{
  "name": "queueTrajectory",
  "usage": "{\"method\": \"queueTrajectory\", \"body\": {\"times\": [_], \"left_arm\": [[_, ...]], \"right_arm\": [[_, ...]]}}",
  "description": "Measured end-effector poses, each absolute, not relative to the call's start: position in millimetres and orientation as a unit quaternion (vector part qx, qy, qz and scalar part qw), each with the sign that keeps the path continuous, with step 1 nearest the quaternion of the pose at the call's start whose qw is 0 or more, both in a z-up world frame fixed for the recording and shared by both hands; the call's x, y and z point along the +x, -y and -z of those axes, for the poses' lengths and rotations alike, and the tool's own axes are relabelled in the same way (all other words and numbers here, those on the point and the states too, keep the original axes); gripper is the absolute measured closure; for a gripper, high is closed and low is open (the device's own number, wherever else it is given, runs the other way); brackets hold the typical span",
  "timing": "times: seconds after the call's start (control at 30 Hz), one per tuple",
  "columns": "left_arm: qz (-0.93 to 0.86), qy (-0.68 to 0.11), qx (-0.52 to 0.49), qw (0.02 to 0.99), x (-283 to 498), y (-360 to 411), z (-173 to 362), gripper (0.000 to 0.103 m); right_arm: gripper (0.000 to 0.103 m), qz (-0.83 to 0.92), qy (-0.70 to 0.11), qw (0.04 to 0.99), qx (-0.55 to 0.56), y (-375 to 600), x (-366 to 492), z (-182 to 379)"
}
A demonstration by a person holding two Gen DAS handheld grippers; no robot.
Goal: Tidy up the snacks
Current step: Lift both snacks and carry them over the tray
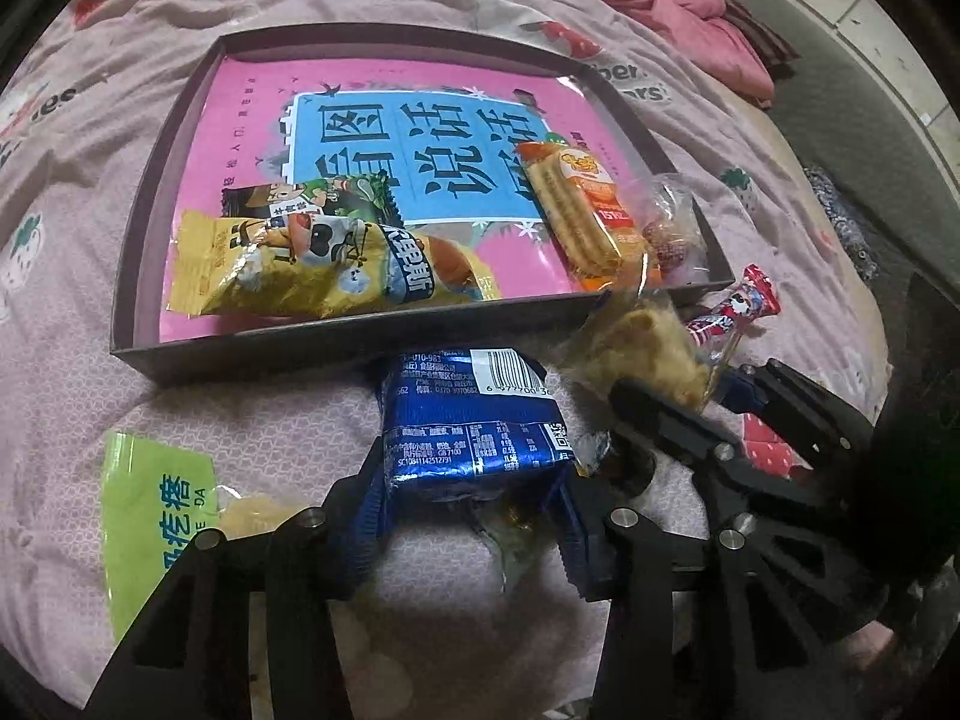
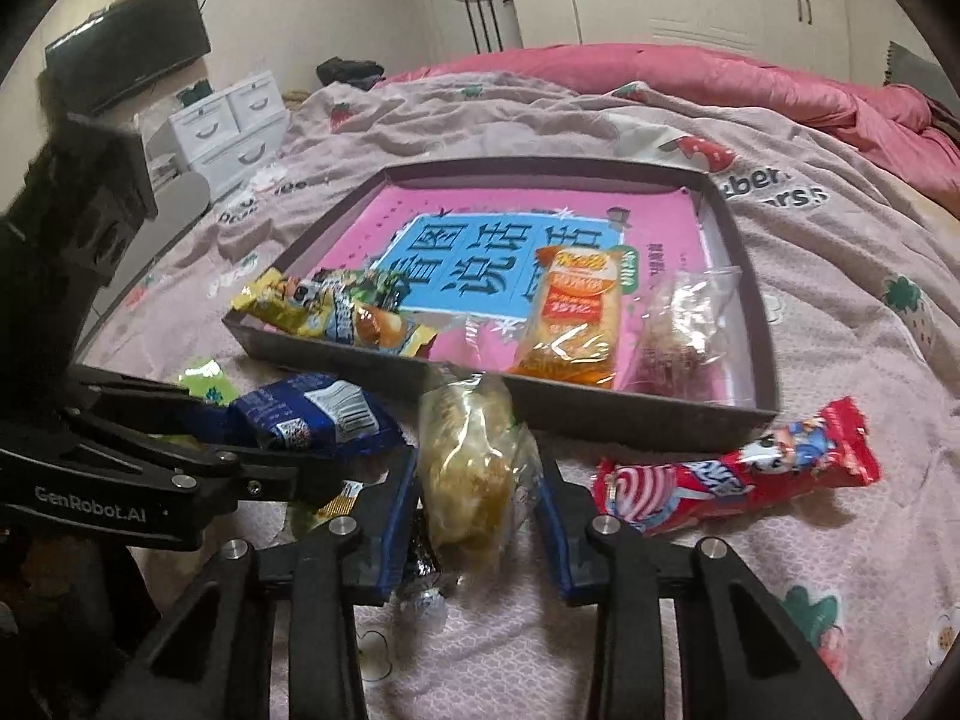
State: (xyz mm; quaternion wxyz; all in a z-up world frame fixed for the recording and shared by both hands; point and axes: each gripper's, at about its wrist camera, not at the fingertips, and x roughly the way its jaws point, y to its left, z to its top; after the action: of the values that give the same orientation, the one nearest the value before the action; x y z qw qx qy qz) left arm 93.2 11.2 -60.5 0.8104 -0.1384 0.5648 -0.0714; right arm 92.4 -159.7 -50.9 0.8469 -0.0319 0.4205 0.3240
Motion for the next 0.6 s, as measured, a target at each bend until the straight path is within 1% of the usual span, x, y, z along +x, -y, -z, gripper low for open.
{"method": "queueTrajectory", "body": {"times": [0.07, 0.23, 0.6], "left_arm": [[0.072, -0.563, -0.140, 0.811, 93.3, -12.1, 59.1, 0.053], [0.077, -0.556, -0.147, 0.814, 91.3, -14.2, 52.3, 0.053], [0.080, -0.541, -0.148, 0.824, 88.4, -16.2, 39.5, 0.054]], "right_arm": [[0.069, -0.321, -0.417, 0.850, -0.026, 163.7, 91.9, 48.0], [0.071, -0.319, -0.413, 0.853, -0.024, 166.4, 91.8, 44.1], [0.072, -0.319, -0.438, 0.839, -0.058, 142.2, 98.1, 68.2]]}}
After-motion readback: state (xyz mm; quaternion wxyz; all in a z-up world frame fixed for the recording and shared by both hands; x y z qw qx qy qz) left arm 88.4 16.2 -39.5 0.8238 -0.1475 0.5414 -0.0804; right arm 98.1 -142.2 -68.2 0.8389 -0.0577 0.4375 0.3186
